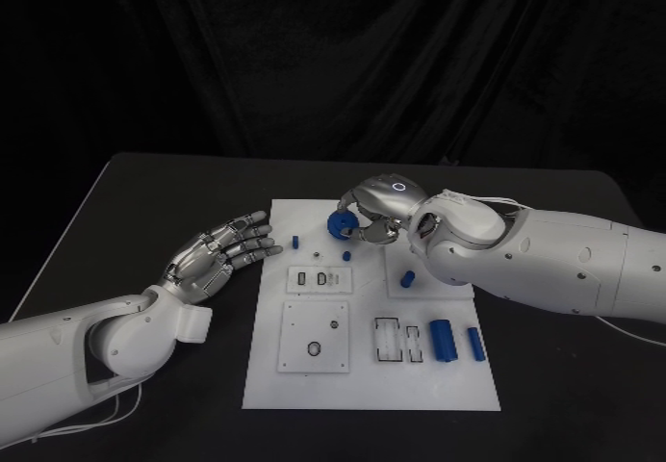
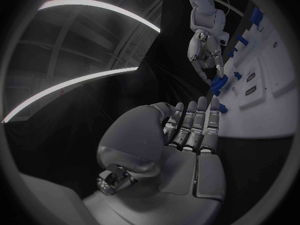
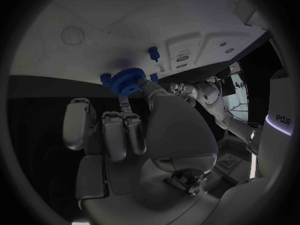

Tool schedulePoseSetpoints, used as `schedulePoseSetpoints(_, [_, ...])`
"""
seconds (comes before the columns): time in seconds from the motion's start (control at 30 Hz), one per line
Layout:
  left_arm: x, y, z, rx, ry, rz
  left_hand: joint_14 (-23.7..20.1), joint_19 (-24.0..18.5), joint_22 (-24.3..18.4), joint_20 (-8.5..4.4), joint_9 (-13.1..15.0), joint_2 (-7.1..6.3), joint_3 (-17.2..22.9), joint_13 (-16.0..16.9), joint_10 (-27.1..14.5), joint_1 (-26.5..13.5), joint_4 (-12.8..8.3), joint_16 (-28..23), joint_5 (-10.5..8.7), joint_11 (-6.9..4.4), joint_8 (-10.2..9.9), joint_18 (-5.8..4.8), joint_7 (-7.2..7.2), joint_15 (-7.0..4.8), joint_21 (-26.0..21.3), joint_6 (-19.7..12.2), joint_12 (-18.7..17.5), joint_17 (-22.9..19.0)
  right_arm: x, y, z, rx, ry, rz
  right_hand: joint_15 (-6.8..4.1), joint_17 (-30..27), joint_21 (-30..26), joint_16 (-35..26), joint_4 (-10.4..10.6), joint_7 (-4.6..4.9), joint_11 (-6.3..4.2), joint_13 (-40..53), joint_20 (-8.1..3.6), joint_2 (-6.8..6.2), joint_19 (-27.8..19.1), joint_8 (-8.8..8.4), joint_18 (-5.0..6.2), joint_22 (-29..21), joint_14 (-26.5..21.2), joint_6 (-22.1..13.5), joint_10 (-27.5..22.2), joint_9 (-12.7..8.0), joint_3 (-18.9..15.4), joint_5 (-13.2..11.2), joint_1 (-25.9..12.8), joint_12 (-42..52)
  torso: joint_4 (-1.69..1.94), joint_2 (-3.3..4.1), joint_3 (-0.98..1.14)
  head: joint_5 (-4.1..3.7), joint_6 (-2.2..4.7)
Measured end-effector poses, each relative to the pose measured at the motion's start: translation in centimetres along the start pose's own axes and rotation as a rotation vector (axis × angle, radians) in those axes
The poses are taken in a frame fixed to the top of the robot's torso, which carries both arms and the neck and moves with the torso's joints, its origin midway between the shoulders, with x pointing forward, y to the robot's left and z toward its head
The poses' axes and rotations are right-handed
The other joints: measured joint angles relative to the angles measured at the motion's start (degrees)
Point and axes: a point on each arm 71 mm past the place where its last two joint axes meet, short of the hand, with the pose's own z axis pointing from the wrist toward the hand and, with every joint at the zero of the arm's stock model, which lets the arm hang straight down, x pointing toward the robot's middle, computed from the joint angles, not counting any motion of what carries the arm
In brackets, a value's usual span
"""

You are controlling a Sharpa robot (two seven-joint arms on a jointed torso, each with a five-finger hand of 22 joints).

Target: Assemble the parts on the task board

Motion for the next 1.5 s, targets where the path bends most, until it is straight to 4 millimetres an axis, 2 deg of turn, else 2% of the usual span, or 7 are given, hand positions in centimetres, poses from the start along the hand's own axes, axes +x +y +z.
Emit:
schedulePoseSetpoints(0.23, [0.0,0.0,0.1,-0.001,0.001,-0.001,0.00,0.00,0.00,0.00,0.00,0.00,0.00,0.00,0.00,0.00,0.00,0.00,0.00,0.00,0.00,0.00,0.00,0.00,0.00,0.00,0.00,0.00,0.3,-0.2,0.3,0.014,0.039,-0.010,0.03,-0.01,-2.21,-0.76,1.36,-0.85,0.23,0.00,0.17,0.83,-1.20,-5.48,0.83,0.00,0.03,-6.77,-2.42,2.62,0.50,-2.54,-0.22,-1.68,-0.10,-0.02,0.05,-0.07,-0.08])
schedulePoseSetpoints(0.37, [0.1,0.1,0.1,-0.001,0.002,-0.001,0.00,-0.21,0.06,0.21,0.00,0.23,0.48,0.00,0.22,-0.23,-0.16,0.00,0.00,0.22,0.00,0.00,0.00,0.00,0.00,0.00,0.00,0.00,0.4,-0.3,0.4,0.017,0.053,-0.012,0.03,-0.01,-2.43,-0.76,1.71,-1.20,-0.01,0.00,0.38,0.32,-1.41,-5.78,0.83,-0.01,0.03,-10.37,-2.66,0.20,0.16,-4.20,-0.70,-1.72,-0.04,-0.01,0.11,-0.17,-0.13])
schedulePoseSetpoints(0.57, [0.0,0.1,0.1,-0.001,0.001,0.000,0.00,-0.21,0.06,0.21,0.00,0.23,0.48,-0.01,0.22,-0.23,-0.16,0.00,0.00,0.22,0.00,0.00,0.00,0.00,0.00,0.00,0.00,0.00,0.5,-0.3,0.4,0.021,0.060,-0.014,-0.09,-0.01,-3.17,-1.02,2.43,-2.24,-0.82,-0.01,-0.13,-0.21,-1.92,-6.78,0.83,-0.01,-0.09,-26.32,-3.47,-7.93,-0.57,-6.11,-0.89,-2.10,-0.01,-0.01,0.12,-0.14,-0.21])
schedulePoseSetpoints(0.67, [0.0,0.1,0.1,-0.002,0.001,0.000,0.00,-0.21,0.05,0.21,0.00,0.23,0.48,-0.01,0.22,-0.23,-0.15,0.00,0.00,0.22,0.00,0.00,0.00,0.00,0.00,0.00,0.00,0.00,0.5,-0.4,0.3,0.024,0.061,-0.014,-0.33,-0.01,-3.54,-1.24,2.87,-2.45,-0.83,-0.01,-0.33,-0.21,-2.12,-6.78,0.83,-0.01,0.09,-28.19,-3.48,-9.38,-1.35,-8.23,-0.89,-2.09,-0.03,-0.01,0.12,-0.04,-0.29])
schedulePoseSetpoints(1.0, [0.0,0.1,0.2,-0.003,0.003,0.000,0.00,-0.20,0.05,0.21,0.00,0.23,0.48,-0.01,0.22,-0.23,-0.15,0.00,0.00,0.22,0.00,0.00,0.00,0.00,0.23,0.00,0.00,0.00,0.4,-0.9,-0.1,0.033,0.058,-0.013,-0.34,-0.02,-3.84,-1.47,3.74,-2.25,-1.04,-0.01,-0.33,0.05,-2.12,-6.36,0.82,-0.01,0.09,-24.61,-3.68,-9.19,-2.22,-10.87,-1.15,-2.38,-0.05,-0.01,0.13,-0.02,-0.29])
schedulePoseSetpoints(1.3, [-0.3,-0.2,-0.3,0.000,-0.007,0.003,0.00,-0.20,0.04,0.20,0.00,0.23,0.47,-0.02,0.21,-0.23,-0.15,0.00,0.00,0.21,0.00,0.00,0.21,0.00,0.22,0.21,0.00,0.00,-2.1,-3.2,-3.0,0.067,0.007,-0.021,-0.33,-0.02,-2.49,-1.47,4.35,-1.50,-0.44,-0.01,-0.35,0.37,-0.82,-2.29,0.81,-0.01,0.09,-7.27,-3.08,-5.86,-3.15,-9.11,-0.82,-2.38,-0.05,-0.03,0.14,0.25,-0.19])
schedulePoseSetpoints(1.5, [-0.3,-0.3,-0.4,0.000,-0.009,0.003,0.00,-0.20,0.04,0.21,0.00,0.23,0.47,-0.02,0.21,-0.23,-0.15,0.00,0.00,0.21,0.23,0.00,0.21,0.00,0.22,0.21,0.00,0.00,-4.1,-6.4,-7.2,0.151,0.006,0.009,-0.33,-0.02,-1.97,-1.47,4.37,-1.72,-0.54,-0.01,-0.55,0.56,-0.48,-2.22,0.81,-0.01,0.09,-5.07,-2.94,-5.74,-3.18,-8.24,-0.57,-2.38,-0.13,-0.04,0.15,0.36,-0.13])
